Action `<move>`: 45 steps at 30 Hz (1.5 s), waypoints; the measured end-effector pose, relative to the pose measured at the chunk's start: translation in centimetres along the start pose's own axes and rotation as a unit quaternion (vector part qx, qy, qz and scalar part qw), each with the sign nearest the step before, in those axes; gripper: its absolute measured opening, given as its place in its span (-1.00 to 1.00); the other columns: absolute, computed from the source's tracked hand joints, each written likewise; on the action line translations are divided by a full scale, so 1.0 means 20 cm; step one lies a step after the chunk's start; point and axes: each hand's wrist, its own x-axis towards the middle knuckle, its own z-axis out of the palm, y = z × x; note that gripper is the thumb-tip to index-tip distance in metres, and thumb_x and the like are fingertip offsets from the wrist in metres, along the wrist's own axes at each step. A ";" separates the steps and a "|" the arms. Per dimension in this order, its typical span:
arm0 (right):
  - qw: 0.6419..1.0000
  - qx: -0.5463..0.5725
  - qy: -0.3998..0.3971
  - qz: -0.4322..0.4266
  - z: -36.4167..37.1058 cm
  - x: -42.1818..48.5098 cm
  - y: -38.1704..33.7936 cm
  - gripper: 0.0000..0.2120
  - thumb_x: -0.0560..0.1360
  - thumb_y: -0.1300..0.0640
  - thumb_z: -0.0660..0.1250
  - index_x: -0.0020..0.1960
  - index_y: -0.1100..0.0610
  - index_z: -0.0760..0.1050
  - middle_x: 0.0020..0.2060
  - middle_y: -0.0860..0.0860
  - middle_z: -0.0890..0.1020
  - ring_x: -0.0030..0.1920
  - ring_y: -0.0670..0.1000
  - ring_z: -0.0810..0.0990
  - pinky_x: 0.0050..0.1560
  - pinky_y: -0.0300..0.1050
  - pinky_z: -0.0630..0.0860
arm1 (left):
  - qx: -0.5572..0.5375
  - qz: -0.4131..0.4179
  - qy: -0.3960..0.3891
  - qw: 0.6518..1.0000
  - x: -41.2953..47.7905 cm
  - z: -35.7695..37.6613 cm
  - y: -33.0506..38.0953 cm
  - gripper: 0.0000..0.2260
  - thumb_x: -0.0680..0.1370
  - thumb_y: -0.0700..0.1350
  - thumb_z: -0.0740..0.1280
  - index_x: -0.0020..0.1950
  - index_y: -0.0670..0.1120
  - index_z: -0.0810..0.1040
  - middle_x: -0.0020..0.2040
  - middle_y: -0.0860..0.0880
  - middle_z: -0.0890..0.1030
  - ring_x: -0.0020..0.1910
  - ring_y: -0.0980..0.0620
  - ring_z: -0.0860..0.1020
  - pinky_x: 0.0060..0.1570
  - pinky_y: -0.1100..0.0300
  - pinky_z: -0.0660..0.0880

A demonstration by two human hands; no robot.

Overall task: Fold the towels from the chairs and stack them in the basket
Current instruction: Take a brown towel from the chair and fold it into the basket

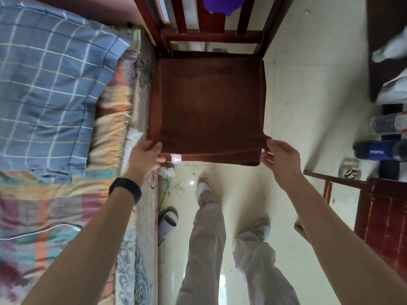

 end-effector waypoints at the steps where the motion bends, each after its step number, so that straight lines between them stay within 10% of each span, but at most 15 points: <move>1: 0.999 0.031 -0.013 -0.019 0.02 -0.02 -0.06 -0.96 0.61 0.19 0.35 -0.02 0.15 0.54 -0.20 0.07 0.60 -0.34 -0.05 0.57 -0.16 -0.16 0.59 | -0.063 0.016 -0.021 0.998 -0.03 -0.01 0.07 -0.94 0.62 -0.15 0.32 -0.04 -0.10 0.53 -0.21 -0.08 0.65 -0.42 0.10 0.60 -0.46 0.31 0.45; 5: 0.990 0.099 -0.057 -0.077 0.03 -0.05 -0.21 -0.92 0.60 0.24 0.35 -0.03 0.10 0.57 -0.15 0.03 0.67 -0.25 -0.04 0.64 -0.04 -0.15 0.65 | -0.200 0.056 -0.010 0.978 -0.05 -0.07 0.21 -0.89 0.61 -0.17 0.34 -0.09 0.00 0.52 -0.28 0.04 0.64 -0.34 0.11 0.62 -0.38 0.33 0.46; 8: 0.995 0.008 -0.049 -0.092 0.01 -0.01 -0.12 -0.89 0.59 0.28 0.36 -0.03 0.09 0.58 -0.12 0.08 0.66 -0.23 -0.05 0.66 -0.05 -0.15 0.63 | -0.082 0.032 0.045 0.995 0.04 -0.05 0.06 -0.84 0.58 -0.09 0.40 0.12 -0.10 0.54 -0.19 -0.01 0.66 -0.27 0.02 0.66 -0.44 0.29 0.45; 16: 0.980 -0.186 0.076 -0.009 -0.06 0.26 0.35 -0.93 0.46 0.07 0.47 -0.18 -0.06 0.61 -0.30 -0.05 0.72 -0.22 0.05 0.72 0.14 0.10 0.63 | 0.119 -0.023 0.135 0.984 0.19 0.18 -0.30 -0.62 0.48 0.09 0.46 0.20 -0.10 0.64 0.10 -0.16 0.69 0.10 -0.21 0.63 0.19 -0.09 0.55; 27: 0.918 -0.369 0.128 -0.059 0.03 0.27 0.39 -0.76 0.57 0.01 0.35 0.13 0.14 0.55 0.01 0.04 0.71 0.10 0.13 0.63 -0.01 -0.23 0.33 | 0.047 -0.067 0.123 0.989 0.25 0.19 -0.34 -0.82 0.35 0.21 0.41 -0.17 0.18 0.52 -0.12 -0.07 0.68 -0.10 -0.18 0.66 -0.01 -0.14 0.63; 35: 0.879 -0.461 0.118 -0.027 0.11 0.27 0.34 -0.76 0.56 0.07 0.23 0.01 0.23 0.54 -0.04 0.18 0.63 0.02 0.26 0.57 -0.10 -0.07 0.36 | -0.020 -0.086 0.056 0.994 0.18 0.14 -0.28 -0.81 0.47 -0.04 0.42 0.06 -0.02 0.60 -0.18 -0.05 0.64 -0.21 -0.05 0.59 -0.16 0.07 0.54; 38: 0.894 -0.432 0.116 -0.019 0.12 0.27 0.34 -0.72 0.59 0.07 0.17 0.11 0.27 0.48 -0.01 0.14 0.58 -0.01 0.22 0.54 -0.08 -0.05 0.38 | -0.039 -0.090 0.062 0.993 0.18 0.11 -0.27 -0.88 0.45 -0.02 0.45 -0.05 0.01 0.62 -0.12 -0.04 0.67 -0.09 -0.08 0.64 -0.01 0.04 0.57; 45: 0.985 -0.155 0.082 0.001 -0.01 0.16 0.27 -0.88 0.52 0.13 0.45 -0.04 0.18 0.58 -0.26 0.09 0.70 -0.27 0.05 0.66 0.05 0.03 0.65 | -0.155 -0.124 0.007 0.980 0.01 0.01 -0.14 -0.93 0.57 -0.24 0.36 -0.04 -0.08 0.56 -0.39 0.05 0.55 -0.49 0.15 0.48 -0.38 0.27 0.33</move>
